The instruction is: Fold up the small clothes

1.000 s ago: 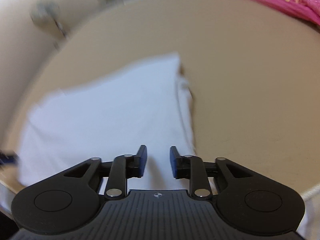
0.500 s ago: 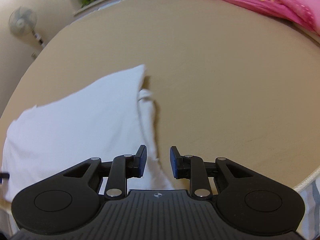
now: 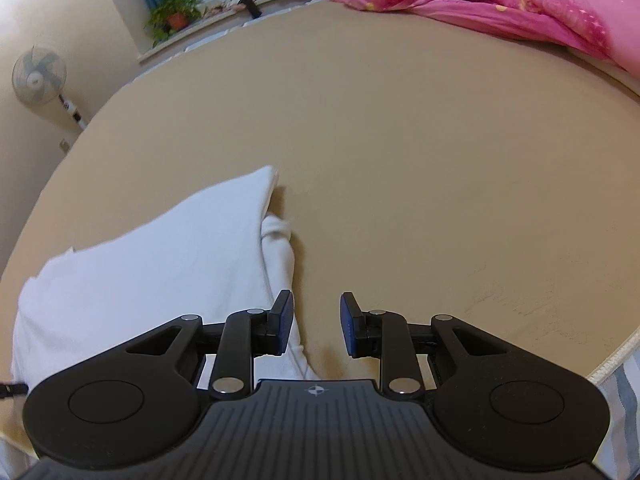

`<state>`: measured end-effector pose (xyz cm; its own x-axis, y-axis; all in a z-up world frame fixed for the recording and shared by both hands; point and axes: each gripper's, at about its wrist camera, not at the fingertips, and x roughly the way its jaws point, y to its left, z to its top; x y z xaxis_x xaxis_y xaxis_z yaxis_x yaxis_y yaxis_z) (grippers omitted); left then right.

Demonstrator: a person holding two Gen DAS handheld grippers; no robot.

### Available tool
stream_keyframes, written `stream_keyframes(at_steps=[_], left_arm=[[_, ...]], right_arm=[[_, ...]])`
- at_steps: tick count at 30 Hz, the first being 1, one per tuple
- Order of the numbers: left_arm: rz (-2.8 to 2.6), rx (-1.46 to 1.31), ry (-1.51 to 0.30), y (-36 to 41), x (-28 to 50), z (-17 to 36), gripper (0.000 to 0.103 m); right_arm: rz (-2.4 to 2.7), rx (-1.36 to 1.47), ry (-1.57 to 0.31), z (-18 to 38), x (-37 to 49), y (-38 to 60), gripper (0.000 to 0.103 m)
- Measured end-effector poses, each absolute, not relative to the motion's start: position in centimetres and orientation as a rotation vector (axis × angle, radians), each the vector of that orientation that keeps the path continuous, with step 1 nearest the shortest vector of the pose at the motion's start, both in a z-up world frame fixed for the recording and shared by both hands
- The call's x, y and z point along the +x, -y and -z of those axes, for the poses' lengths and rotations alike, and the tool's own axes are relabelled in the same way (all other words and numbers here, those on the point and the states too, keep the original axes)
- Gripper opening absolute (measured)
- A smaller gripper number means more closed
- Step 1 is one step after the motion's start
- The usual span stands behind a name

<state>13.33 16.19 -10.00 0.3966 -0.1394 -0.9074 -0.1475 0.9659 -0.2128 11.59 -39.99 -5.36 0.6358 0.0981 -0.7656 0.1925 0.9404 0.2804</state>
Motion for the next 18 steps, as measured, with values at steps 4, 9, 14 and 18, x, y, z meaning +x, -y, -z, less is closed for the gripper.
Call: stream_keyframes(at_steps=[4, 9, 14, 18], left_arm=[[-0.022, -0.290, -1.156, -16.0, 13.2, 9.9, 0.021], [-0.056, -0.208, -1.141, -13.9, 13.5, 8.0, 0.015], [0.059, -0.140, -1.018, -5.6, 14.8, 0.9, 0.013], [0.241, -0.078, -0.940, 6.1, 15.8, -3.4, 0.013]], right_arm=[[0.065, 0.383, -0.855, 4.9, 11.3, 40.5, 0.027], [0.083, 0.418, -0.831, 4.4, 10.7, 42.1, 0.027], [0.079, 0.445, -0.789, 3.6, 10.2, 43.6, 0.027], [0.080, 0.483, -0.763, 3.3, 9.9, 44.7, 0.027]])
